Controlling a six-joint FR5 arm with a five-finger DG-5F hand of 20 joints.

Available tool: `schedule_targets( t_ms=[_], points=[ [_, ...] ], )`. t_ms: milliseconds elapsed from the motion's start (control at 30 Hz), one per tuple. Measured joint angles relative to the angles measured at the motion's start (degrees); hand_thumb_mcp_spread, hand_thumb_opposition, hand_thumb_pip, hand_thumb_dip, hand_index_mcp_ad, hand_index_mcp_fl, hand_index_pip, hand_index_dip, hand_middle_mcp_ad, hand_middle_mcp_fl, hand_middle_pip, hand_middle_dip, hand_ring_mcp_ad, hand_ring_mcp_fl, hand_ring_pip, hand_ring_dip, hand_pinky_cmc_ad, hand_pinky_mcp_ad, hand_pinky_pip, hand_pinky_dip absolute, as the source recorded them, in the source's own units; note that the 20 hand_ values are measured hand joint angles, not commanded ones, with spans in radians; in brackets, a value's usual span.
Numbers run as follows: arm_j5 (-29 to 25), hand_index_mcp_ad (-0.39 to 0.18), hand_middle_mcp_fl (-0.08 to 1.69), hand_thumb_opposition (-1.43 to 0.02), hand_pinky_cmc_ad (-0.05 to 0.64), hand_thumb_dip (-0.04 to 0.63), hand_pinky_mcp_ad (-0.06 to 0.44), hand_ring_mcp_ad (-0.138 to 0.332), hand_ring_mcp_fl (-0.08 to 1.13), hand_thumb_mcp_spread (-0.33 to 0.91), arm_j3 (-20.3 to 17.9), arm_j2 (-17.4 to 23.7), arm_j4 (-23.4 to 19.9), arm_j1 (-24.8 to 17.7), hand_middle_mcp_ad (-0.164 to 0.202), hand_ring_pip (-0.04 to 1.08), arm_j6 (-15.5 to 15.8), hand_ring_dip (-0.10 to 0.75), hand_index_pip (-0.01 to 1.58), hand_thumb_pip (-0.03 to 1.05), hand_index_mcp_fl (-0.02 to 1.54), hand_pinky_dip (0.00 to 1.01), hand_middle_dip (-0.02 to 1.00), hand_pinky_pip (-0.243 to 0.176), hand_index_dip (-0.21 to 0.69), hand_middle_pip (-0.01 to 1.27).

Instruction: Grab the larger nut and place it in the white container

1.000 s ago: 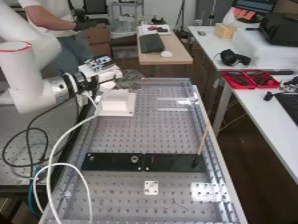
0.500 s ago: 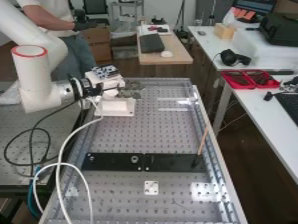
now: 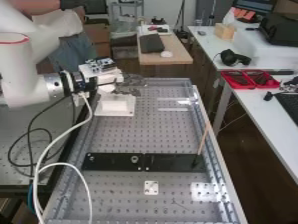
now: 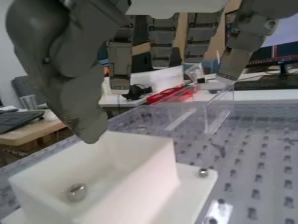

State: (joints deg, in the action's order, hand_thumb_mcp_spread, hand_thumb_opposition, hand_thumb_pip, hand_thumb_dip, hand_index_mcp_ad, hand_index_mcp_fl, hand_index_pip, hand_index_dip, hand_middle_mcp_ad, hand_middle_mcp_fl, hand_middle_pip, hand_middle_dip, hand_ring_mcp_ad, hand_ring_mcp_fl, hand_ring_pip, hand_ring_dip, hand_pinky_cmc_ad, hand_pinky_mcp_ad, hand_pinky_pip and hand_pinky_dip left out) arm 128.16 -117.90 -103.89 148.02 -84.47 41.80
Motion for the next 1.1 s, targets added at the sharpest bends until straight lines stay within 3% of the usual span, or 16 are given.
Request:
schedule_targets(
  t_ms=[233,433,733,933,1100],
  points=[
    [-2.52,-0.164,0.02,-0.84,0.326,0.188,0.281,0.145,0.00,0.25,6.12,7.68,9.85,8.23,0.059,0.10,-2.48,0.093,0.70,0.72,0.00,0.63,0.21,-0.108,-0.120,0.12],
    [-10.42,-0.164,0.02,-0.80,0.326,0.188,0.279,0.147,0.00,0.22,9.40,13.45,13.98,12.40,0.059,0.09,-3.02,0.093,0.58,0.71,0.01,0.63,0.21,-0.110,-0.115,0.12],
    [-28.74,-0.138,0.02,-0.80,0.328,0.188,0.304,0.147,0.00,0.18,9.85,18.47,15.49,12.80,0.059,0.08,-2.99,0.096,0.47,0.71,0.02,0.63,0.22,-0.113,-0.091,0.12],
    [-34.41,-0.136,0.02,-0.80,0.347,0.190,0.305,0.164,0.00,0.16,10.75,18.60,18.17,10.73,0.061,0.08,-1.60,0.096,0.47,0.71,0.02,0.63,0.23,-0.113,-0.087,0.12],
    [-35.35,-0.136,0.02,-0.80,0.347,0.190,0.307,0.164,0.00,0.16,10.98,18.18,17.94,10.33,0.061,0.08,-1.99,0.096,0.47,0.71,0.02,0.63,0.23,-0.113,-0.087,0.12]
  ],
)
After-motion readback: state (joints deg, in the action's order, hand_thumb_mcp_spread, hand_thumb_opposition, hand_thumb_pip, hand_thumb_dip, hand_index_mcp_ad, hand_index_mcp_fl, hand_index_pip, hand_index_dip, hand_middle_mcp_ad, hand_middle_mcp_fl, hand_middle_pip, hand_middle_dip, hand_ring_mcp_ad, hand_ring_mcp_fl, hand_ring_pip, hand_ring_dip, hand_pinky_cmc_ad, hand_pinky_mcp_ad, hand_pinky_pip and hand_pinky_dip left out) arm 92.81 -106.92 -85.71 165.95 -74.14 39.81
